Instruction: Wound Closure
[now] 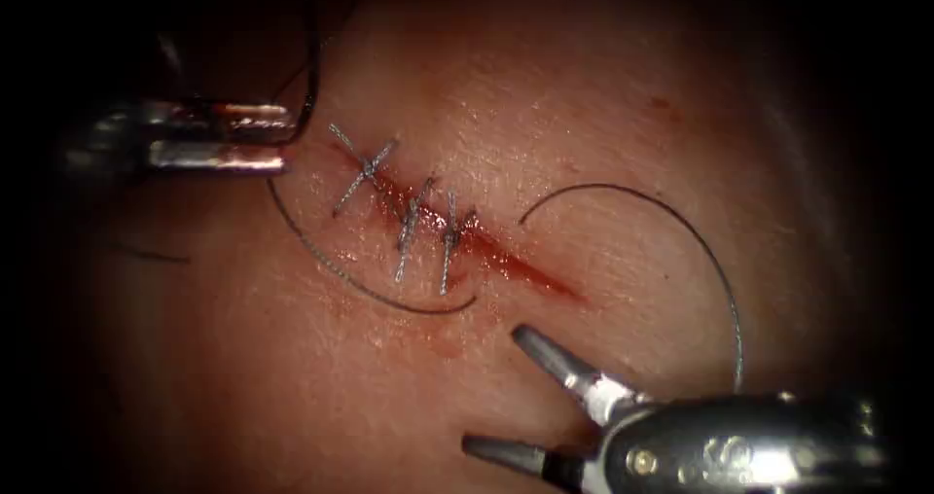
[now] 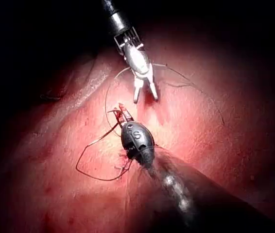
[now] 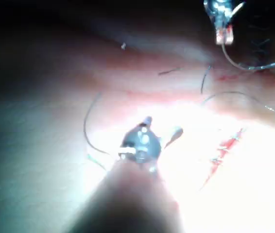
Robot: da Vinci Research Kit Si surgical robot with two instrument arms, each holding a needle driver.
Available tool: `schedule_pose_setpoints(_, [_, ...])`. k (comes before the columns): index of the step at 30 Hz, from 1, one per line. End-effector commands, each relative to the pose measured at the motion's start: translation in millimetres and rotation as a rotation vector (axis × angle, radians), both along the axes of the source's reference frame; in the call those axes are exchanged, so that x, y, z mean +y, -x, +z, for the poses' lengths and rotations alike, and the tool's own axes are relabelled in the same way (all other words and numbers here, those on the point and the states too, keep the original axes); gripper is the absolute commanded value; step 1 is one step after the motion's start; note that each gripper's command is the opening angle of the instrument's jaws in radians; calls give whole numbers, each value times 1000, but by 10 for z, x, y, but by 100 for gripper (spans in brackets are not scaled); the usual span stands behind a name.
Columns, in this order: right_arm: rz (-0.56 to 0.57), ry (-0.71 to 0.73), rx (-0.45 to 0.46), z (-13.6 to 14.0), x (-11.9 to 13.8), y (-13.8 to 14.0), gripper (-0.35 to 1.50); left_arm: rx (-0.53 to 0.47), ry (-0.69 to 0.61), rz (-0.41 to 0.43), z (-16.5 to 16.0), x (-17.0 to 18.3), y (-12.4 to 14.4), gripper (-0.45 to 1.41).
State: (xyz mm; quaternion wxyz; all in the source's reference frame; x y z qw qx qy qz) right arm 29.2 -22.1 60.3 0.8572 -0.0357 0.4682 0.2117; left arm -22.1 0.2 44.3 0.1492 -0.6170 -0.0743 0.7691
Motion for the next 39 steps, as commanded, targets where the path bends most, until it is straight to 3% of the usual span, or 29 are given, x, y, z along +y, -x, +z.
schedule_pose_setpoints(1, [-6,4,-24,27,-5,-13,98,-6,-1,6,6,-4,8,-45])
schedule_pose_setpoints(7, [-40,15,-84,87,-16,-31,96,-15,-2,12,4,-8,12,-45])
schedule_pose_setpoints(11, [-45,25,-104,113,-17,-29,88,-16,-1,13,5,-7,12,-45])
schedule_pose_setpoints(17, [-4,43,-114,111,-5,-24,71,-18,2,14,8,-9,15,-45])
schedule_pose_setpoints(19, [-5,52,-121,112,-3,-29,56,-18,4,15,10,-10,17,-45])
schedule_pose_setpoints(25, [-32,81,-120,122,-2,-37,-35,-21,6,18,11,-13,20,-45])
schedule_pose_setpoints(33, [-48,92,-115,124,3,-26,-35,-21,6,18,11,-13,19,-45])
schedule_pose_setpoints(39, [-78,88,-107,103,-22,-9,-35,-22,8,20,12,-15,18,-45])
